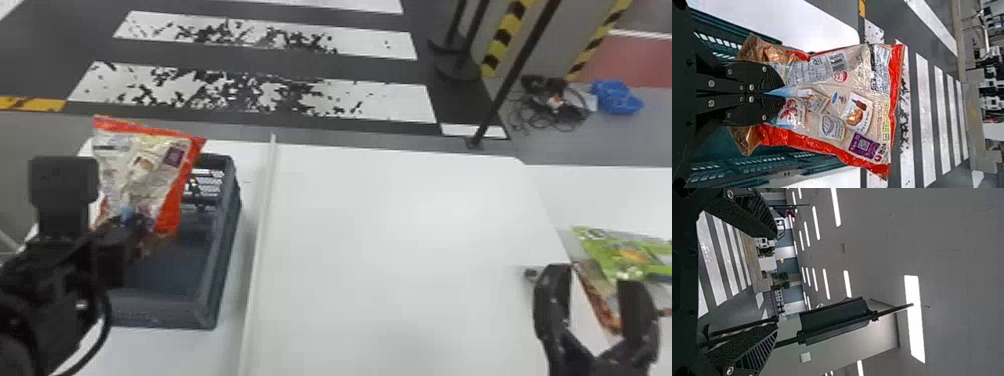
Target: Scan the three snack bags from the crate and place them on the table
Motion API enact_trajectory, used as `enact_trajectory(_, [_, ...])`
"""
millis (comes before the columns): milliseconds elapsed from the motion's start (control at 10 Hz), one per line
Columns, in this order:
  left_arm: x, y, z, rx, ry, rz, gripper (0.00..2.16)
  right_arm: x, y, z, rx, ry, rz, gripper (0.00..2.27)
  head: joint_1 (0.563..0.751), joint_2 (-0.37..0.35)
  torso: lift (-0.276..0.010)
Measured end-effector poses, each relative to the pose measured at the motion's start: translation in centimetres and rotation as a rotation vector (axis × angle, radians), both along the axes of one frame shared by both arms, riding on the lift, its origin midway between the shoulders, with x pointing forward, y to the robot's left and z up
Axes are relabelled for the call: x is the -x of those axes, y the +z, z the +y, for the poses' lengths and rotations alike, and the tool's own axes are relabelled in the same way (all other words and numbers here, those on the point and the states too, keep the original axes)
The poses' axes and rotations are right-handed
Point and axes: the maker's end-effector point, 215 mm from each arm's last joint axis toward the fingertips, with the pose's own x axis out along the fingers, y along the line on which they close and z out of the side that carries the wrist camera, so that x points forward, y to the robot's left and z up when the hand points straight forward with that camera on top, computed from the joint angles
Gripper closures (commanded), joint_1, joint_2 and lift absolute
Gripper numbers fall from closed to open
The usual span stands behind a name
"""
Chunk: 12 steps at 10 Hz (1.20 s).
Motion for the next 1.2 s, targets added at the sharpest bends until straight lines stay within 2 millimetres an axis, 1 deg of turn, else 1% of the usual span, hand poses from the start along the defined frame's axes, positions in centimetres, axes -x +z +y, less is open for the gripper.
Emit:
enact_trajectory(100, [0.3,2.4,-0.7,0.008,-0.019,-0.048,2.13,-0.4,-0.1,0.1,0.0,0.004,0.01,0.09,0.695,-0.1,-0.037])
enact_trajectory(200, [0.5,4.4,-2.0,0.034,-0.051,-0.084,2.13,-0.9,-0.2,0.3,0.001,0.009,0.021,0.09,0.695,-0.115,-0.037])
enact_trajectory(300, [0.6,5.5,-4.1,0.089,-0.106,-0.106,2.13,-1.3,-0.3,0.4,0.001,0.011,0.03,0.09,0.695,-0.149,-0.037])
enact_trajectory(400, [0.4,6.1,-6.5,0.161,-0.171,-0.121,2.14,-1.5,-0.2,0.4,0.001,0.012,0.034,0.09,0.695,-0.171,-0.037])
enact_trajectory(500, [0.0,6.2,-9.2,0.244,-0.242,-0.133,2.13,-1.6,-0.2,0.3,0.001,0.008,0.035,0.09,0.695,-0.22,-0.037])
enact_trajectory(600, [-0.2,5.7,-12.3,0.332,-0.316,-0.132,2.14,-1.6,-0.2,0.1,0.001,0.001,0.036,0.09,0.695,-0.271,-0.037])
enact_trajectory(700, [0.2,4.6,-16.0,0.428,-0.398,-0.102,2.14,-1.6,-0.1,-0.1,0.001,-0.006,0.035,0.09,0.695,-0.326,-0.037])
enact_trajectory(800, [1.1,3.1,-20.0,0.513,-0.484,-0.055,2.13,-1.7,-0.1,-0.5,0.005,-0.015,0.034,0.09,0.695,-0.35,-0.037])
enact_trajectory(900, [1.9,1.7,-23.8,0.564,-0.562,-0.018,2.14,-1.9,0.0,-0.8,0.006,-0.025,0.037,0.09,0.695,-0.35,-0.037])
enact_trajectory(1000, [2.3,0.0,-27.1,0.576,-0.627,0.019,2.14,-2.0,0.2,-1.1,0.006,-0.034,0.036,0.09,0.695,-0.35,-0.037])
enact_trajectory(1200, [2.5,-4.3,-33.2,0.519,-0.737,0.099,2.14,-2.0,0.9,-1.7,0.002,-0.051,0.026,0.09,0.695,-0.35,-0.037])
